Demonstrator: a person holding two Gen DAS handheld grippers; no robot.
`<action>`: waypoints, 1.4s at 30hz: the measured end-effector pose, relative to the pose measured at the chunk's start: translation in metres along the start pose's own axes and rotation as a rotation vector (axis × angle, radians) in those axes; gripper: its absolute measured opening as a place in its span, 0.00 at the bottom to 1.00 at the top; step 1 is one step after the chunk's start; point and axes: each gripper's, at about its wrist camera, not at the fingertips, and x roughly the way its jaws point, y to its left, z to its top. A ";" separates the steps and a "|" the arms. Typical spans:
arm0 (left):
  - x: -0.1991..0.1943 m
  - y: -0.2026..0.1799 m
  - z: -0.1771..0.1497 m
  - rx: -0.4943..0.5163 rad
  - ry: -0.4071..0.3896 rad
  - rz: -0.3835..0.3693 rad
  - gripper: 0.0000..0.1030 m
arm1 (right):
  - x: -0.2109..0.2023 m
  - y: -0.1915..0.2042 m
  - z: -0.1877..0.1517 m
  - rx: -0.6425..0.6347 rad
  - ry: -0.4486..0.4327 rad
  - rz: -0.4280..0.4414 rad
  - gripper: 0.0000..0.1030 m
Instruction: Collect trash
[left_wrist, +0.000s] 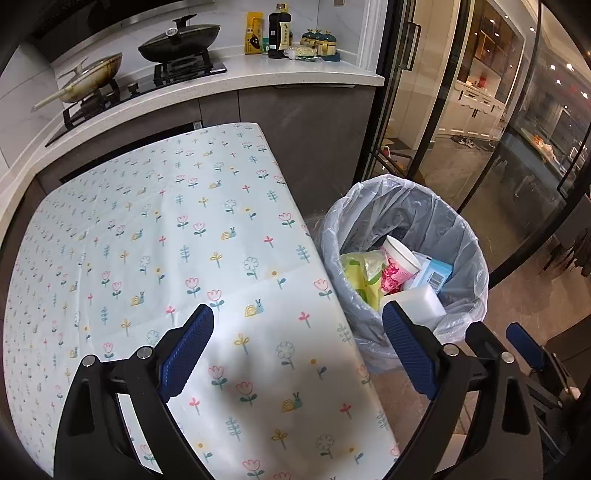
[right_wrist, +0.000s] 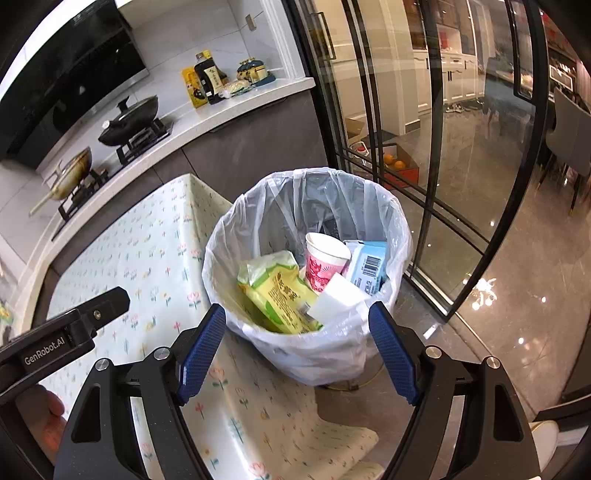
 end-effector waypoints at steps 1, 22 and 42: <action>-0.002 0.001 -0.003 0.003 -0.001 0.006 0.86 | -0.001 0.001 -0.002 -0.008 0.002 0.000 0.77; -0.031 0.016 -0.045 -0.013 -0.010 0.101 0.91 | -0.031 0.019 -0.033 -0.132 0.033 0.037 0.82; -0.049 0.018 -0.074 -0.029 -0.043 0.191 0.91 | -0.043 0.025 -0.043 -0.214 0.042 0.074 0.87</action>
